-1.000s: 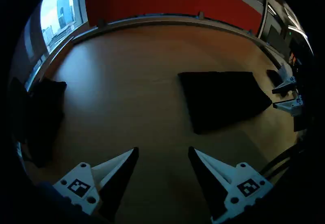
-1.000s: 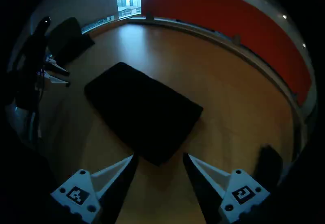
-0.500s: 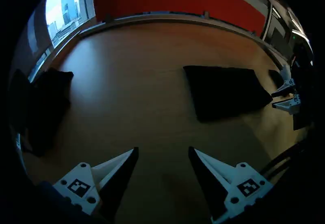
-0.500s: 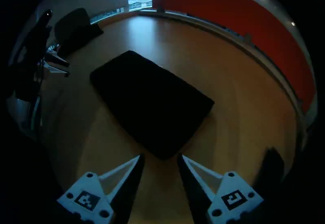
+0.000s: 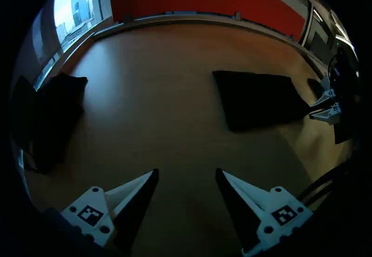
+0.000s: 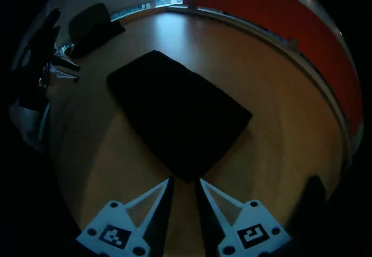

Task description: Fold towel

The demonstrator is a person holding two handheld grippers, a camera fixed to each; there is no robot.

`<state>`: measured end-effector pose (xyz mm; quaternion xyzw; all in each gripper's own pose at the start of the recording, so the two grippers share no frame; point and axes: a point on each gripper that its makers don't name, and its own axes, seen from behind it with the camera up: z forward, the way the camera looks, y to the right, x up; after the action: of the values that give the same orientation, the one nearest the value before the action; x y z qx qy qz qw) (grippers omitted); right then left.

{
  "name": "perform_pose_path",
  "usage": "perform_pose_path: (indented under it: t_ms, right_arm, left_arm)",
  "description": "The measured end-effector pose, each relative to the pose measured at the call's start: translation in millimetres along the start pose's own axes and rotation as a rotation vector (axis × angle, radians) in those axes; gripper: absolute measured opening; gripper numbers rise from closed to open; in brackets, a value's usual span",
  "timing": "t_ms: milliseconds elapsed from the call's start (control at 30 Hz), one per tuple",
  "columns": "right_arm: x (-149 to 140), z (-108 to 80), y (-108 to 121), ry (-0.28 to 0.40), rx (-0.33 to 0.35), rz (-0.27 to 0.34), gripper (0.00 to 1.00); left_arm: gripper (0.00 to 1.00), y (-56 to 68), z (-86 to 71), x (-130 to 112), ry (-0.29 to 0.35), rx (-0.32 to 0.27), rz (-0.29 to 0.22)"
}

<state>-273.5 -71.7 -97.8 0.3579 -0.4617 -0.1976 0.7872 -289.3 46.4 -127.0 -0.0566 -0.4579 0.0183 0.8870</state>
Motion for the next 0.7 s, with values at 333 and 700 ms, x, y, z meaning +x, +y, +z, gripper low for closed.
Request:
perform_pose_path:
  t_ms: [333,700]
  right_arm:
    - [6.0,0.3,3.8,0.004,-0.006,-0.018,0.13]
    - [19.5,-10.7,8.6,0.033,-0.031,-0.006,0.04]
  left_arm:
    - [0.9,-2.5,-2.6,-2.1,0.0,0.002,-0.002]
    - [0.9,-5.6,-4.7,1.9,0.008,0.003,-0.003]
